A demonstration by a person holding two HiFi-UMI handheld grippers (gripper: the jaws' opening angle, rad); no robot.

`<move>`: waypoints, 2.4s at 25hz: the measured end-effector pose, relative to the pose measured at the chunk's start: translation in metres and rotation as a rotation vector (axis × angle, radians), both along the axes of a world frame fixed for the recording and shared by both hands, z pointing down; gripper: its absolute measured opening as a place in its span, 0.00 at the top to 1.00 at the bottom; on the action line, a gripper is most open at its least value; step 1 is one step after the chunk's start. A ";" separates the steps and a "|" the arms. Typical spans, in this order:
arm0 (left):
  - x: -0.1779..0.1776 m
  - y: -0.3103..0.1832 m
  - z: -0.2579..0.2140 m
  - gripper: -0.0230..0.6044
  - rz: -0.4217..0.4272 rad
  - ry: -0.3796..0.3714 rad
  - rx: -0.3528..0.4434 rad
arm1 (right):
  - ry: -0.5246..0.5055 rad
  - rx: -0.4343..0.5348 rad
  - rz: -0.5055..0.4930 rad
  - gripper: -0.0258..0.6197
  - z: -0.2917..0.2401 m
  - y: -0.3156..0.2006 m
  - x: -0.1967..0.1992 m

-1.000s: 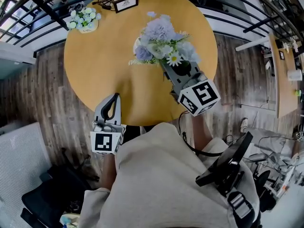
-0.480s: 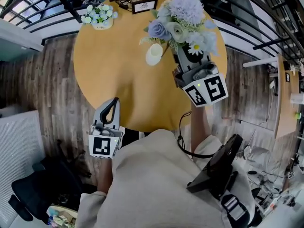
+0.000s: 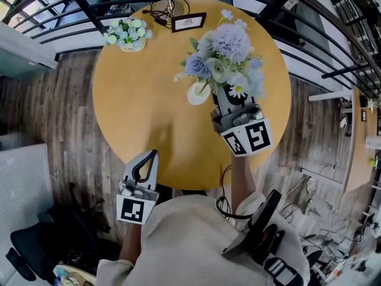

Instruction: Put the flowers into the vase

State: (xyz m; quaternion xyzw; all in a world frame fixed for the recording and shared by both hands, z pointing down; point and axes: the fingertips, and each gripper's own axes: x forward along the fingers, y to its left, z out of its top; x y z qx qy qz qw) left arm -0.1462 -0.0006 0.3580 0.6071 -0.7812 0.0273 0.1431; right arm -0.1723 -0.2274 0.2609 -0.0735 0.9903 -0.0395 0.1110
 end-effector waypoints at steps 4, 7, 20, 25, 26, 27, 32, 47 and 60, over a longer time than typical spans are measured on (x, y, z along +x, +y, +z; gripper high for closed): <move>0.003 -0.004 0.010 0.95 0.019 0.058 -0.020 | 0.001 0.002 0.024 0.82 0.014 -0.001 0.004; 0.005 -0.004 0.031 0.95 0.043 0.085 -0.042 | -0.015 -0.002 0.059 0.82 0.025 -0.001 0.006; 0.015 -0.005 0.072 0.95 0.150 0.016 0.016 | 0.017 0.049 0.129 0.81 0.069 0.018 0.011; 0.019 -0.005 0.080 0.95 0.146 0.024 0.012 | 0.042 0.048 0.119 0.81 0.082 0.021 0.011; 0.021 -0.005 0.080 0.95 0.152 0.025 0.009 | 0.045 0.046 0.121 0.81 0.084 0.022 0.012; 0.022 -0.006 0.080 0.95 0.157 0.027 0.008 | 0.047 0.044 0.121 0.81 0.086 0.023 0.013; 0.025 -0.003 0.079 0.95 0.141 0.043 0.014 | 0.058 0.073 0.120 0.80 0.090 0.030 0.015; 0.026 0.011 0.082 0.95 0.122 0.045 0.003 | 0.047 0.143 0.258 0.79 0.102 0.042 0.025; 0.026 0.010 0.087 0.95 0.173 0.045 -0.018 | 0.021 0.118 0.227 0.77 0.105 0.042 0.028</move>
